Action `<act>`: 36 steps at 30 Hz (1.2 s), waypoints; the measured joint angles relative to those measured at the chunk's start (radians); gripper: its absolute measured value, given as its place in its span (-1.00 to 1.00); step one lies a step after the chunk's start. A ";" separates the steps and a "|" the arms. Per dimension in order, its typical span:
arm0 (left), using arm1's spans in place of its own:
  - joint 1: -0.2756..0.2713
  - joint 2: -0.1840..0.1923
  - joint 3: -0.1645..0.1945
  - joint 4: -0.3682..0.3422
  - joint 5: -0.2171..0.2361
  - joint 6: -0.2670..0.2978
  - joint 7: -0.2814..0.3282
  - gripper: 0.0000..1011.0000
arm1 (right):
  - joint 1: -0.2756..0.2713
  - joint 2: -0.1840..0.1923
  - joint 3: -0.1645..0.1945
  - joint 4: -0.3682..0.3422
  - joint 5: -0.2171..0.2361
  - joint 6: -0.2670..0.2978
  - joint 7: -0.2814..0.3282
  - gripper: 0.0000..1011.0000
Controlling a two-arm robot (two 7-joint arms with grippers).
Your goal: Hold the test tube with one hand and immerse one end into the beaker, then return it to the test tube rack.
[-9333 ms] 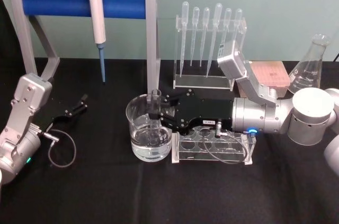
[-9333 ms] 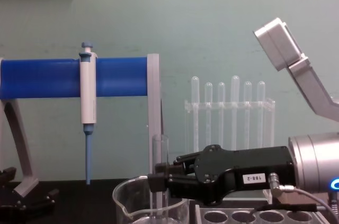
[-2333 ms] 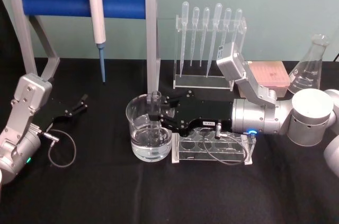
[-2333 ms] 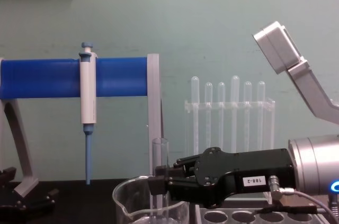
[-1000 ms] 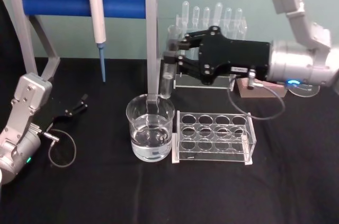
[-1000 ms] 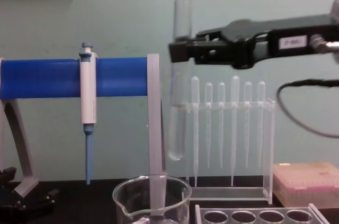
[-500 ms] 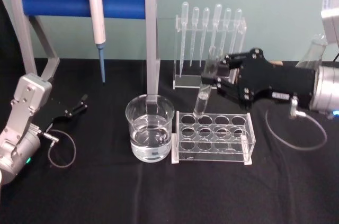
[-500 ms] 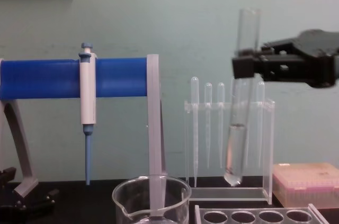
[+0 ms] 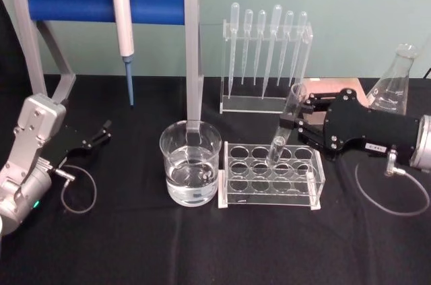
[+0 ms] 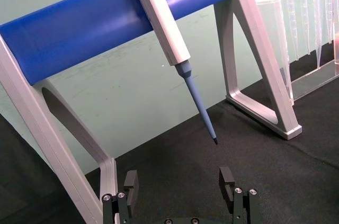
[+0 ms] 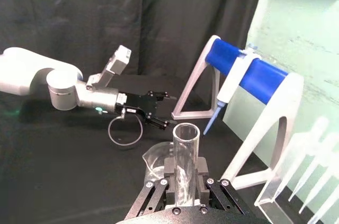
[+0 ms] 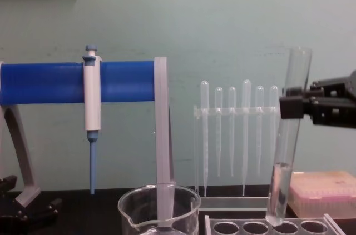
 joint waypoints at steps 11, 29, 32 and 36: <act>0.000 0.000 0.000 0.000 0.000 0.000 0.000 0.98 | -0.010 -0.051 -0.001 0.046 -0.033 -0.018 0.002 -0.53; 0.000 0.000 0.000 0.000 0.000 0.000 0.000 0.98 | -0.023 -0.117 -0.001 0.129 -0.058 -0.039 0.007 -0.53; 0.000 0.000 0.000 0.000 0.000 0.000 0.000 0.98 | -0.024 -0.126 -0.002 0.147 -0.063 -0.043 0.011 -0.53; 0.000 0.000 0.000 0.000 0.000 0.000 0.000 0.98 | -0.022 -0.134 -0.008 0.164 -0.076 -0.046 0.014 -0.53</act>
